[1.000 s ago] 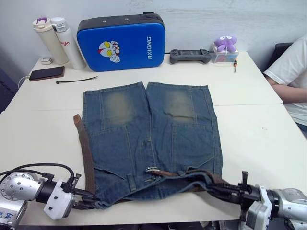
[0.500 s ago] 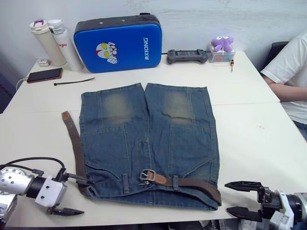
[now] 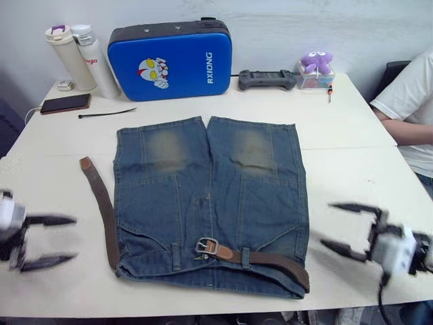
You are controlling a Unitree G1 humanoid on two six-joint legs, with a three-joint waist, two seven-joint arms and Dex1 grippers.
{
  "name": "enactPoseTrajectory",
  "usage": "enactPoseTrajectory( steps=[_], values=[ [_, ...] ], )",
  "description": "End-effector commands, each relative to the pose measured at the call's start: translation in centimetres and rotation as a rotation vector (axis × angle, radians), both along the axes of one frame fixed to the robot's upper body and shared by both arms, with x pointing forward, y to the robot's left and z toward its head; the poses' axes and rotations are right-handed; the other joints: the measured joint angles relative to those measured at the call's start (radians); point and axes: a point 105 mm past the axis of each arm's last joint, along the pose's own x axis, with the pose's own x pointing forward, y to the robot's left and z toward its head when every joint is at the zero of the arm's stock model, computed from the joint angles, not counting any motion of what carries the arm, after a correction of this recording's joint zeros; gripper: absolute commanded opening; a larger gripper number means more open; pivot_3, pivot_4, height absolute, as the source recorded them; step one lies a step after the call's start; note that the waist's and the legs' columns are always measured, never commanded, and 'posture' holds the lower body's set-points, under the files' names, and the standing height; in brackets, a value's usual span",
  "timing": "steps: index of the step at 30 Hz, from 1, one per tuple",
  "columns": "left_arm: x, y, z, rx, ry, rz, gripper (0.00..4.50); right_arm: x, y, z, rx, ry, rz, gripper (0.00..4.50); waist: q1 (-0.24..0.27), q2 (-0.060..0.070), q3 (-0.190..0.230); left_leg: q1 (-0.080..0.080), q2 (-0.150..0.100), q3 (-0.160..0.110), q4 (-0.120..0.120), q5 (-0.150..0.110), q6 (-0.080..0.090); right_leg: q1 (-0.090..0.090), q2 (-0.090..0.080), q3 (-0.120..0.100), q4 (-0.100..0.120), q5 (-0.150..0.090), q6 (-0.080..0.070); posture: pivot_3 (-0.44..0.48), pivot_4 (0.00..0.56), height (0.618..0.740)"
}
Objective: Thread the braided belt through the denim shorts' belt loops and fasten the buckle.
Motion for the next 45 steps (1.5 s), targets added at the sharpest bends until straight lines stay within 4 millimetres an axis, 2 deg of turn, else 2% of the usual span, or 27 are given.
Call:
enactPoseTrajectory(
  steps=[1, 2, 5, 7, 9, 13, 16, 19, 22, 25, 28, 34, 36, 39, 45],
  values=[
    [4.1, -4.0, 2.4, -0.188, -0.081, 0.081, 4.44, 2.5, 2.7, 1.8, 0.206, 0.275, -0.051, 4.5, 0.006, 0.001, 0.0, 0.0, 0.0, 0.0, 0.0, 0.0, 0.0, 0.0, 0.0, 0.0, 0.0, 0.0, 0.0, 0.0, 0.15, 0.739],
    [5.1, -4.6, 2.4, -0.212, -0.063, 0.134, 4.44, 3.0, 3.3, 2.2, 0.21, 0.305, -0.059, 4.5, 0.007, 0.002, 0.0, -0.004, 0.0, 0.0, 0.002, 0.0, 0.0, -0.004, 0.0, 0.0, 0.001, 0.0, 0.001, 0.0, 0.15, 0.739],
    [6.6, -8.6, 1.3, -0.253, 0.007, 0.149, 4.44, 5.1, 5.0, 2.1, 0.166, 0.449, -0.154, 4.5, 0.003, 0.002, 0.0, -0.019, 0.0, 0.0, 0.004, 0.001, -0.002, -0.018, 0.0, 0.0, 0.003, 0.001, 0.002, 0.0, 0.15, 0.739],
    [7.4, -11.8, 0.1, -0.218, 0.064, 0.108, 4.44, 6.3, 5.8, 1.2, 0.084, 0.529, -0.203, 4.5, 0.002, 0.002, 0.0, -0.02, 0.0, 0.001, 0.004, 0.001, -0.002, -0.019, 0.001, 0.0, 0.003, 0.001, 0.002, 0.0, 0.15, 0.739],
    [8.5, -13.3, -0.4, -0.179, 0.087, 0.1, 4.44, 7.7, 6.6, 1.2, 0.067, 0.568, -0.242, 4.5, 0.001, 0.001, 0.0, -0.022, 0.0, 0.001, 0.005, 0.001, -0.002, -0.02, 0.001, 0.0, 0.002, 0.001, 0.002, 0.0, 0.15, 0.739],
    [11.2, -13.4, 0.1, -0.125, 0.059, 0.155, 4.44, 10.2, 8.5, 0.8, 0.006, 0.573, -0.263, 4.5, -0.004, 0.001, 0.0, -0.024, 0.0, 0.001, 0.007, 0.002, -0.003, -0.023, 0.001, 0.0, 0.004, 0.001, 0.002, 0.0, 0.15, 0.739],
    [11.8, -13.8, 1.2, -0.103, 0.047, 0.152, 4.44, 11.2, 9.2, -1.1, -0.089, 0.582, -0.285, 4.5, -0.005, 0.001, 0.0, -0.035, 0.0, 0.001, 0.01, 0.005, -0.008, -0.035, 0.001, 0.0, 0.01, 0.001, 0.002, 0.0, 0.15, 0.739],
    [11.4, -14.2, 1.2, -0.045, 0.052, 0.111, 4.44, 11.0, 8.9, -3.2, -0.184, 0.616, -0.311, 4.5, -0.01, -0.001, -0.001, -0.043, 0.0, 0.002, 0.016, 0.005, -0.008, -0.041, 0.001, 0.0, 0.016, 0.001, 0.002, 0.0, 0.15, 0.739],
    [11.3, -14.5, 1.4, -0.063, 0.069, 0.108, 4.44, 10.3, 8.9, -4.6, -0.21, 0.671, -0.326, 4.5, -0.006, -0.004, -0.003, -0.043, 0.0, 0.002, 0.018, 0.005, -0.008, -0.04, 0.001, 0.0, 0.016, 0.002, 0.003, 0.0, 0.15, 0.739],
    [11.2, -14.3, -0.1, -0.013, 0.113, 0.121, 4.5, 10.1, 9.1, -4.9, -0.181, 0.714, -0.34, 3.8, -0.004, -0.007, -0.005, -0.036, 0.0, 0.001, 0.018, 0.004, -0.007, -0.034, 0.001, 0.0, 0.013, 0.002, 0.003, 0.0, 0.15, 0.739],
    [11.0, -14.2, -1.3, 0.021, 0.146, 0.123, 4.5, 10.1, 9.4, -4.8, -0.142, 0.737, -0.351, 2.49, -0.007, -0.007, -0.005, -0.031, 0.0, 0.001, 0.017, 0.002, -0.004, -0.029, 0.001, 0.0, 0.012, 0.002, 0.003, 0.0, 0.15, 0.739],
    [11.2, -14.0, -1.8, 0.02, 0.145, 0.138, 4.5, 9.9, 9.5, -4.1, -0.033, 0.817, -0.364, 0.07, -0.006, -0.007, -0.005, -0.029, 0.0, 0.001, 0.016, 0.002, -0.003, -0.028, 0.001, 0.0, 0.013, 0.002, 0.003, 0.0, 0.15, 0.739],
    [11.1, -14.0, -1.9, 0.036, 0.143, 0.137, 4.5, 9.8, 9.4, -3.7, -0.025, 0.819, -0.355, 0.07, -0.005, -0.007, -0.005, -0.029, 0.0, 0.001, 0.017, 0.002, -0.003, -0.028, 0.001, 0.0, 0.013, 0.002, 0.003, 0.0, 0.15, 0.739],
    [11.3, -13.9, -1.6, 0.005, 0.13, 0.17, 4.5, 10.0, 10.0, -1.7, -0.005, 0.752, -0.3, 0.07, -0.004, -0.007, -0.005, -0.03, 0.0, 0.001, 0.016, 0.002, -0.003, -0.029, 0.001, 0.0, 0.013, 0.002, 0.003, 0.0, 0.15, 0.739],
    [10.3, -13.4, -1.6, -0.031, 0.129, 0.224, 4.5, 12.3, 11.5, 2.4, 0.084, 0.606, -0.305, 0.07, -0.011, -0.005, -0.004, -0.038, 0.0, 0.002, 0.016, 0.004, -0.007, -0.038, 0.001, 0.001, 0.015, 0.002, 0.003, 0.0, 0.15, 0.739]
  ],
)
